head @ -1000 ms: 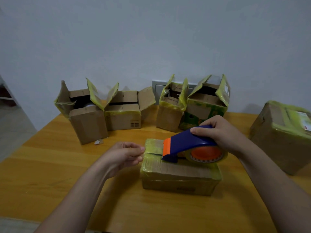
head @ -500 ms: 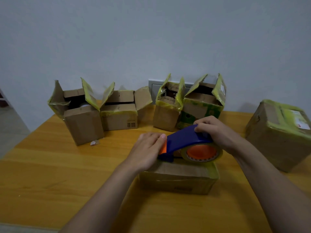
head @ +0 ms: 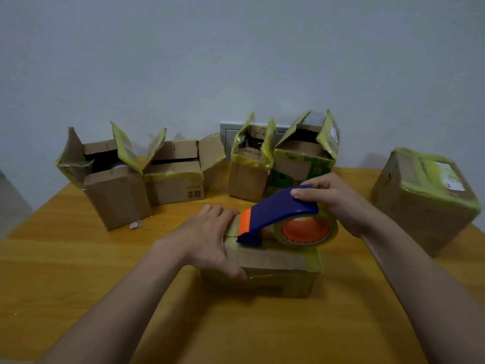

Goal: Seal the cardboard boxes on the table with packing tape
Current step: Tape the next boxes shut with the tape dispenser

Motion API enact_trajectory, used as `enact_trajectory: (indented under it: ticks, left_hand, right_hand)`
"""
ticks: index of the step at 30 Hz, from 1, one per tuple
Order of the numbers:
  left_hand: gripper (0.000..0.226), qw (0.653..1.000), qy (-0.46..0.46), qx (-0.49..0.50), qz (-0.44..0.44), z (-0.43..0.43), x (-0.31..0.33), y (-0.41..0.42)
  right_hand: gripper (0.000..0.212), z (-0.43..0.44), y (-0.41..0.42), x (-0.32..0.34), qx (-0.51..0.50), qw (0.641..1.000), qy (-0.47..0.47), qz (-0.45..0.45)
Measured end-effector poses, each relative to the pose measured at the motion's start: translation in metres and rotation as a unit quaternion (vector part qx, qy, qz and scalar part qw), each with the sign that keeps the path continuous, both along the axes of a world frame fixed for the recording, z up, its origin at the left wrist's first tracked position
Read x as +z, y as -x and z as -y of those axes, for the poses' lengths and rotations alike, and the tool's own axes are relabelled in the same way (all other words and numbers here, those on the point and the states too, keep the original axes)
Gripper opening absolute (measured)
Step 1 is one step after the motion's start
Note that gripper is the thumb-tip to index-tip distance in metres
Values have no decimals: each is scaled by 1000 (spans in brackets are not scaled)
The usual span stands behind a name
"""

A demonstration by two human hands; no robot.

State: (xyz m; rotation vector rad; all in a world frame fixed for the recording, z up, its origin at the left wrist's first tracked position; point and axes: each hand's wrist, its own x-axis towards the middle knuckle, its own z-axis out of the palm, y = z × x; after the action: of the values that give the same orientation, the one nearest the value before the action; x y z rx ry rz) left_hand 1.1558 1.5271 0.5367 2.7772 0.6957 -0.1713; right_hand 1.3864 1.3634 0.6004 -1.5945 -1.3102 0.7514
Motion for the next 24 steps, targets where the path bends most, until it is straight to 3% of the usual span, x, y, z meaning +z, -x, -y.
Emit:
enact_trajectory:
  ticks: [7,10,17,24]
  left_hand:
    - [133,998,-13,5,-58,-6,10,5]
    - [143,994,-57,16,-90,5,17,-2]
    - [148,995,-85,10,-41,29,-4,-16]
    - [141,997,-79,-5,-11,18,-7,-6]
  right_hand:
    - [40,16,-13,-1,-16,1000,1,-2]
    - [39,14,-10,-5,-21,1000,-4,-8]
    - [33,10,-8,-3,-19,1000,5,-13]
    - [48,36,-32,4,-43,999,8,-18]
